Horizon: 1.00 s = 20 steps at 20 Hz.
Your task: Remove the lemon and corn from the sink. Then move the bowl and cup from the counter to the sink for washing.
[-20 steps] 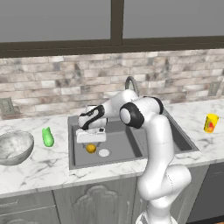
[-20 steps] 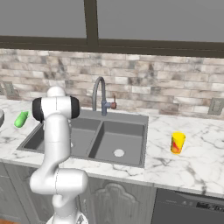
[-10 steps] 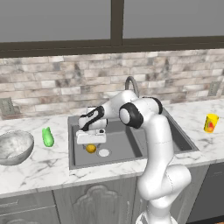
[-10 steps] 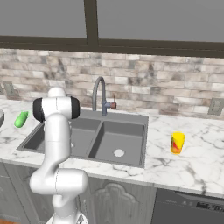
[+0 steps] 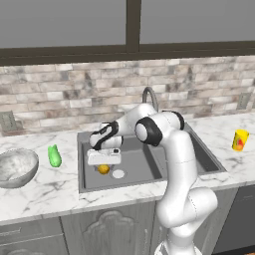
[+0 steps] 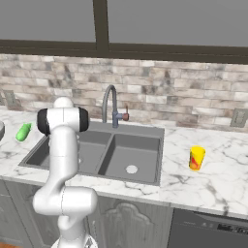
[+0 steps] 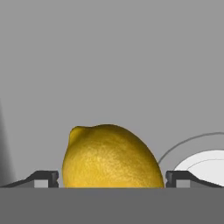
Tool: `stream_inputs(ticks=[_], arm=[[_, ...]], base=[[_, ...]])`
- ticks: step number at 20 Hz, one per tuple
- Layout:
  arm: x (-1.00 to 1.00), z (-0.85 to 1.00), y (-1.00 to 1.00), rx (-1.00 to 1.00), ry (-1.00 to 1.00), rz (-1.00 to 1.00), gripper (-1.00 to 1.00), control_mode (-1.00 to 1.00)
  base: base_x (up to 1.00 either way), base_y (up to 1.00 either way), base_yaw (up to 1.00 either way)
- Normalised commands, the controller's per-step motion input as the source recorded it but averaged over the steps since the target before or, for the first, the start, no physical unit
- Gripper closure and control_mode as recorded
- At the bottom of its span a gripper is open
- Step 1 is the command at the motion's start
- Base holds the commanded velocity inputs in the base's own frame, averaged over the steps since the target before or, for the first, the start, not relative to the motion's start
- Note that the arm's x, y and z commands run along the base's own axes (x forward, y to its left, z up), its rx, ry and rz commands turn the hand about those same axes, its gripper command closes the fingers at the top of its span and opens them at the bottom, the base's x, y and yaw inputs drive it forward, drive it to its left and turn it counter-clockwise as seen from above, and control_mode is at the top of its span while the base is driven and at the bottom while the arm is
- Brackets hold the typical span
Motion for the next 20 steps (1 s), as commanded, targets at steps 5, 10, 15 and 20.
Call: stream_inputs(ticks=[5, 10, 15, 20], arm=[[-0.06, -0.06, 0.00, 0.03, 0.00, 0.00, 1.00, -1.00], [-0.02, -0.02, 0.00, 0.01, 0.00, 0.00, 1.00, -1.00], [-0.02, 0.13, 0.00, 0.00, -0.03, 0.00, 1.00, -1.00], [-0.13, 0.34, 0.00, 0.00, 0.00, 0.00, 1.00, -1.00]], base=[[0.00, 0.00, 0.00], [0.00, 0.00, 0.00], [0.00, 0.00, 0.00], [0.00, 0.00, 0.00]])
